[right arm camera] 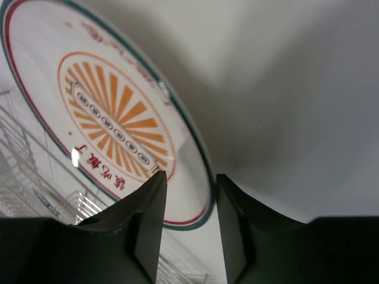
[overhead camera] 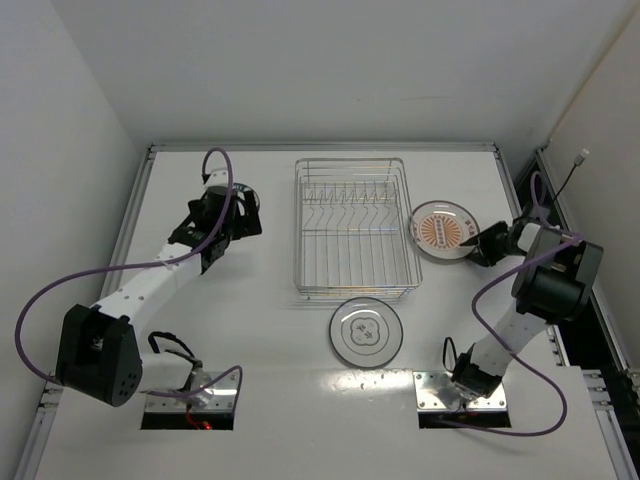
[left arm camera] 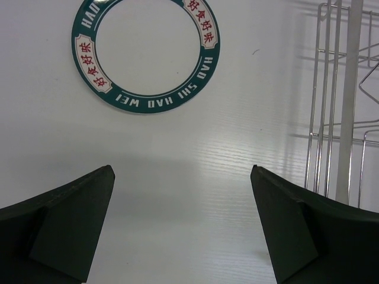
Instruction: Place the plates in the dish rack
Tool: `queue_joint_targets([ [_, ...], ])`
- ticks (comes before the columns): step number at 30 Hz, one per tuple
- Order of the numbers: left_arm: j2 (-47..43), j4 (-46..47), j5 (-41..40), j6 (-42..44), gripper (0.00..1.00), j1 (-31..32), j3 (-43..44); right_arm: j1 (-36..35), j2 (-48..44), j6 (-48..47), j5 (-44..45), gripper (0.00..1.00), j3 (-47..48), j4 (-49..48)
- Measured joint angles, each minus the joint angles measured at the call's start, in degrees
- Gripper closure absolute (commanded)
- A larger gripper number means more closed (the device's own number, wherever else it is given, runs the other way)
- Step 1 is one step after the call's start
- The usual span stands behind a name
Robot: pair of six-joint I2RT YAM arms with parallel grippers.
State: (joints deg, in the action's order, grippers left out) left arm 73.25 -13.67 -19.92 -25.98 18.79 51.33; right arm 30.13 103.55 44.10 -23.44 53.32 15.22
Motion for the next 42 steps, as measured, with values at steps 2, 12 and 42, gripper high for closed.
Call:
queue_joint_targets([
  [2, 0.3, 0.0, 0.0, 0.0, 0.0, 0.0, 0.3, -0.9, 2.1, 0.3, 0.5, 0.95, 2.3, 0.2],
  [12, 0.5, 0.0, 0.0, 0.2, 0.0, 0.0, 0.5, -1.8, -2.1, 0.0, 5.3, 1.0, 4.1, 3.5],
  [42, 0.5, 0.0, 0.7, 0.2, 0.0, 0.0, 0.5, -47.8, -13.6, -22.3, 56.6, 1.0, 31.3, 16.7],
])
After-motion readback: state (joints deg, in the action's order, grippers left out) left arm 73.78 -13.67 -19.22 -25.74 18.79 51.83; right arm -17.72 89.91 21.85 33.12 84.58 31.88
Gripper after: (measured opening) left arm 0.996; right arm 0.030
